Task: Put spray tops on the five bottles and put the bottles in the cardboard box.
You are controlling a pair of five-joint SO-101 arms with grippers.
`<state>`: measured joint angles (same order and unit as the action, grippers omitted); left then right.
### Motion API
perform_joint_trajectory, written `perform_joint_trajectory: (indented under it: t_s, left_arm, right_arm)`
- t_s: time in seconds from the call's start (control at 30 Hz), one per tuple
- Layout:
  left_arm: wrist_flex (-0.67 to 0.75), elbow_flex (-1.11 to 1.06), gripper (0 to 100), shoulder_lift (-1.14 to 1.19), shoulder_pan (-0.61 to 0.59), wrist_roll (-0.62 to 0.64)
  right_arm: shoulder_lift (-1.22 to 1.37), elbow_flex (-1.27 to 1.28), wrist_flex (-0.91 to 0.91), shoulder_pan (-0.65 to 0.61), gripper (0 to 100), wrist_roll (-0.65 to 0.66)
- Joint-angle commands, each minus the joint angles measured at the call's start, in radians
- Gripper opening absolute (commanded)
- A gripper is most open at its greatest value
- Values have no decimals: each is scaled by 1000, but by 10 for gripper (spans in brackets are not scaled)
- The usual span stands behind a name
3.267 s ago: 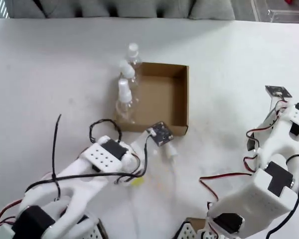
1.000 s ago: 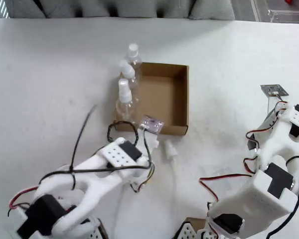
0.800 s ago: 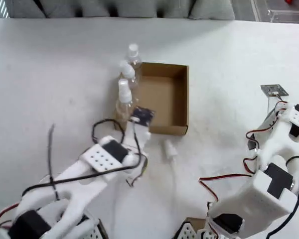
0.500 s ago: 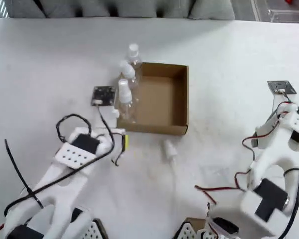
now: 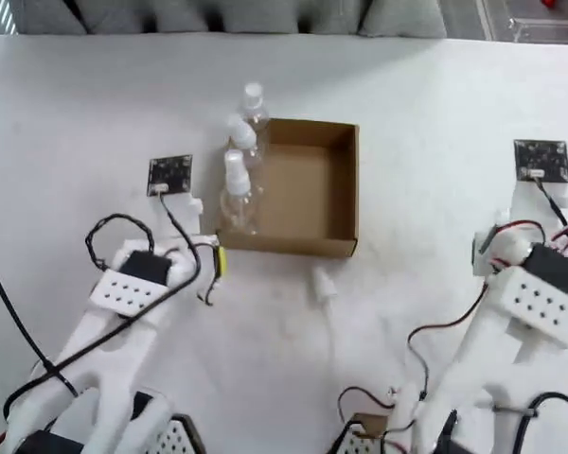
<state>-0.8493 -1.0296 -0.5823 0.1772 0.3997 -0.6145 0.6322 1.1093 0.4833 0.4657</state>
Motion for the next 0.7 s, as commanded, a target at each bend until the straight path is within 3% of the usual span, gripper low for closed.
perform_joint_trajectory:
  t_s: [0.0, 0.27, 0.47, 0.67]
  left_arm:
    - [20, 48, 24, -38, -13, -2]
    - [20, 66, 24, -61, -127, -6]
    - [20, 63, 24, -245, -225, -9]
    - [29, 71, 26, -553, -249, -6]
  right_arm:
    - [-150, 11, -35, -140, 19, -14]
    - [-378, 192, -170, -298, 16, -35]
    - [-682, 307, -217, -351, 15, -345]
    - [-901, 405, -338, -522, 15, -376]
